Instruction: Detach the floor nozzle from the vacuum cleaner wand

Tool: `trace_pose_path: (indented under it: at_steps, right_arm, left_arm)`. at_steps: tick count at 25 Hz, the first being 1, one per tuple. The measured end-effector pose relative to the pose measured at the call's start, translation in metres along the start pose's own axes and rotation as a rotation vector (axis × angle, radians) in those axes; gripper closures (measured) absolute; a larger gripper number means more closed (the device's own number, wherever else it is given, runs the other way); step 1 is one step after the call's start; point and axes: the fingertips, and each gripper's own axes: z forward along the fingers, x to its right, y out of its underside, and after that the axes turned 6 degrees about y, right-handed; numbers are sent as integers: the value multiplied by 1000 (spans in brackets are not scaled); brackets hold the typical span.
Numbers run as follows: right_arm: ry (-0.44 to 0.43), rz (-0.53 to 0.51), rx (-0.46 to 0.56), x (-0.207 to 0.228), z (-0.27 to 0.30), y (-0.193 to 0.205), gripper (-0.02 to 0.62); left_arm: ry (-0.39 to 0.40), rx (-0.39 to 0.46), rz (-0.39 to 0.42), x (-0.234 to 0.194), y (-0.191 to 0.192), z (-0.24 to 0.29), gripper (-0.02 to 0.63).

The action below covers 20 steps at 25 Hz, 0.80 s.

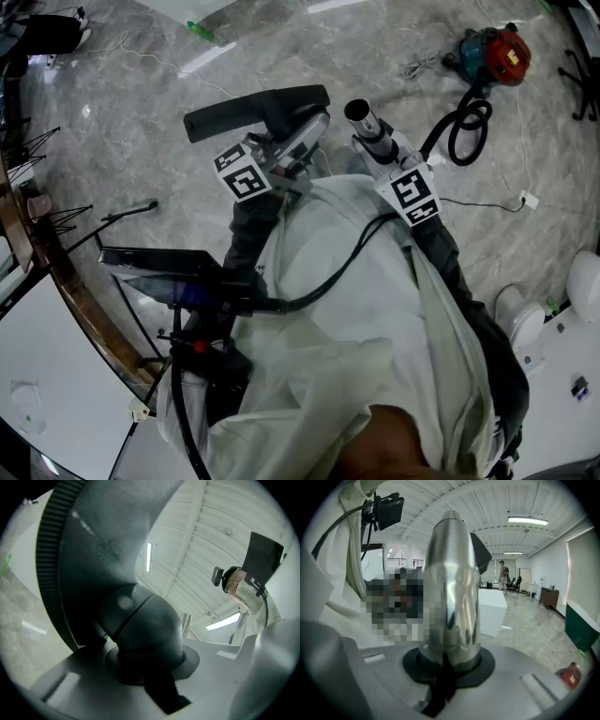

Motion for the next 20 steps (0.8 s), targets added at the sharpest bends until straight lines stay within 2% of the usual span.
trace_pose_path:
  at_steps: [20]
  right_arm:
    - [-11,-5,-18,-5,8,-1,554]
  left_arm:
    - [-14,26,-28,-7,-3,-13,529]
